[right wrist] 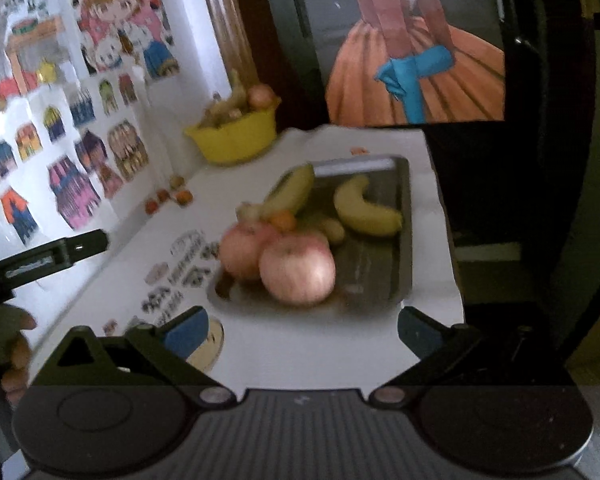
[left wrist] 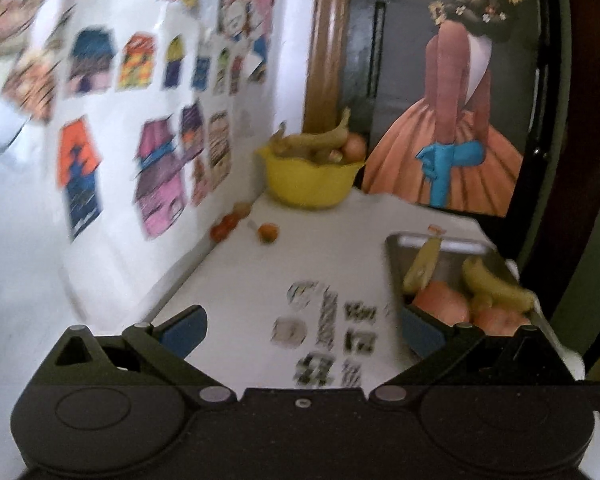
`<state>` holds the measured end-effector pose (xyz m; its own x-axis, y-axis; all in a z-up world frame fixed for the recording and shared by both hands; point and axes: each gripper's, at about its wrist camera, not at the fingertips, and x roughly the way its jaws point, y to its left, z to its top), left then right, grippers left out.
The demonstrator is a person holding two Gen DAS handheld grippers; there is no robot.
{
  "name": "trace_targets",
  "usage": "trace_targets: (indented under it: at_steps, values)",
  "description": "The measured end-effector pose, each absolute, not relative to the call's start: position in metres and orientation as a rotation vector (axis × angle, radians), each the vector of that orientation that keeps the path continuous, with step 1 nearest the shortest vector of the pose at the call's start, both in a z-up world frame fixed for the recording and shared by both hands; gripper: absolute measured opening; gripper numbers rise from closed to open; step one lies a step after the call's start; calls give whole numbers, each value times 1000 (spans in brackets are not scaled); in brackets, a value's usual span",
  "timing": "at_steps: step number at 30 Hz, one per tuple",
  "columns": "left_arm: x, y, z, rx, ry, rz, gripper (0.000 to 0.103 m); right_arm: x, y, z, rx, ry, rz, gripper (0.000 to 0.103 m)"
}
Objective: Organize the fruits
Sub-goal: 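Open both tools to release the fruit and withdraw from the tray, then move the right tool to the small orange with a leaf and close on it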
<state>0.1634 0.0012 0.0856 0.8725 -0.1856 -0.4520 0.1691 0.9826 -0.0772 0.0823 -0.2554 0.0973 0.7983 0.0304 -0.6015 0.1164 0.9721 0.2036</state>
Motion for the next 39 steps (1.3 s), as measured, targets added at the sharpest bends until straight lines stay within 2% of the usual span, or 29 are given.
trace_targets:
  at_steps: [8,26,39]
  values:
    - [135,32,56,-35,536,-135,102,73,-219,79,196,717,-111,103]
    - [138,66,56,-55,564,15,102,115,-170,77,165,751,99,103]
    - [184,47,82,-11,492,-2,102,179,-165,122,83,643,310,103]
